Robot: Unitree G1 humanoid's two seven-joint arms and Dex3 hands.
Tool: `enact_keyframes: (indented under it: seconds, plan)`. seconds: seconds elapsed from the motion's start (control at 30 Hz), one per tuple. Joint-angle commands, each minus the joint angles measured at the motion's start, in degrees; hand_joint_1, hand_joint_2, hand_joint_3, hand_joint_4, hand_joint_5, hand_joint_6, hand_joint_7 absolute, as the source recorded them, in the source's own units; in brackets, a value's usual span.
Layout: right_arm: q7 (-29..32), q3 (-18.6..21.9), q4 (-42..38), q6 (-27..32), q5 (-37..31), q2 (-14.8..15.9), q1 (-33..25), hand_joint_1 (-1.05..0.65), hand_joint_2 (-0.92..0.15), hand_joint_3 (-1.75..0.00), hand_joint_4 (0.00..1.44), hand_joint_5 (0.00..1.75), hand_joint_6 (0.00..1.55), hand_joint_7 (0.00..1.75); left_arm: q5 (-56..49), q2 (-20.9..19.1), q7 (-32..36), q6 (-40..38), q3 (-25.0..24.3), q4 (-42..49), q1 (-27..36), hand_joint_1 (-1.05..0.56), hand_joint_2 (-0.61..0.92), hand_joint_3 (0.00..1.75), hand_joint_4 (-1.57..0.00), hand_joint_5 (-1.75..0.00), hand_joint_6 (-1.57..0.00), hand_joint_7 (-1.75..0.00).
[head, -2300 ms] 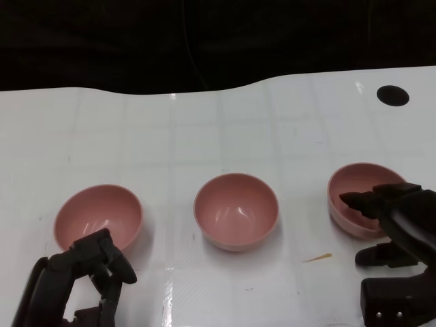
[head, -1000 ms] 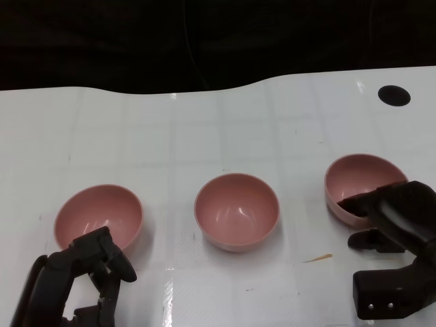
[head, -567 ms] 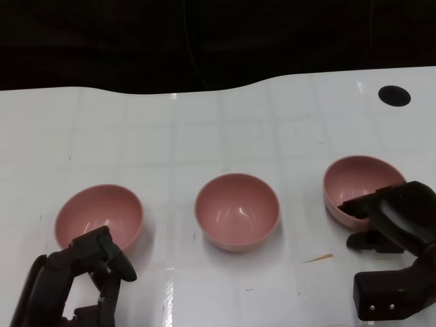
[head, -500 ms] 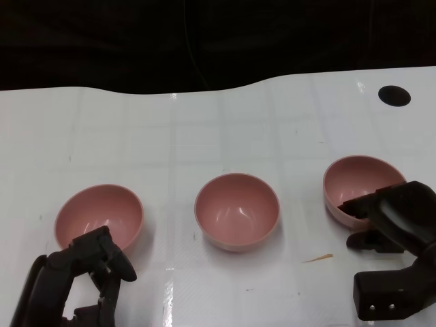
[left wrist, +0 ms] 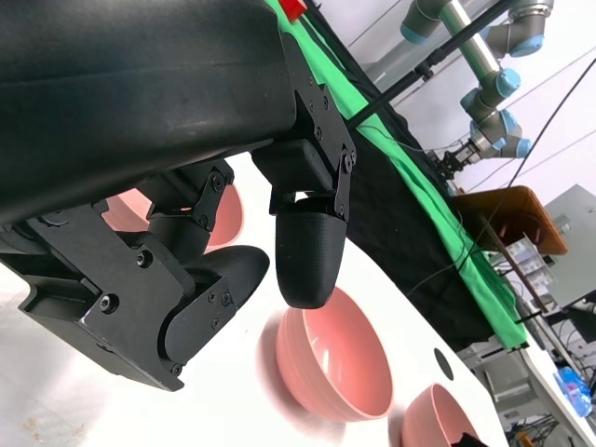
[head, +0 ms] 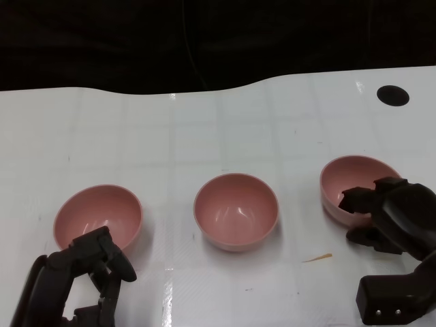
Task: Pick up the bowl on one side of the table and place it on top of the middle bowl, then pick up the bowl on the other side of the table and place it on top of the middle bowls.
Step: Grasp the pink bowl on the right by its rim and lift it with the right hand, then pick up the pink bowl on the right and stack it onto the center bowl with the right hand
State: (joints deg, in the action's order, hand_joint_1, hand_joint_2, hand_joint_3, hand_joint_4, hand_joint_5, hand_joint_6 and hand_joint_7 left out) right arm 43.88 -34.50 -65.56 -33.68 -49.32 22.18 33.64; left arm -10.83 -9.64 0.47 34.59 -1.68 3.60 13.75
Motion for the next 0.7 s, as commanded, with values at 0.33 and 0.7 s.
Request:
enact_keyframes:
  seconds: [0.33,0.7]
  plan:
    - [0.1,0.0,1.6,0.0,0.5,0.0,-0.5,-0.14,-0.89,-0.25,0.88,1.75,0.59,1.75,-0.6,-0.4,0.3,-0.2,-0.3,-0.2,0.0,-0.07,0.4,1.37,-0.81,-1.68,-0.79,-1.5]
    - [1.2,0.4,6.6,0.9,-0.4,1.4,-1.4,-0.14,-0.88,-0.29,0.85,1.75,0.58,1.75,-0.9,-0.5,0.4,-0.1,-0.4,-0.2,0.1,-0.05,0.4,1.37,-0.81,-1.67,-0.77,-1.51]
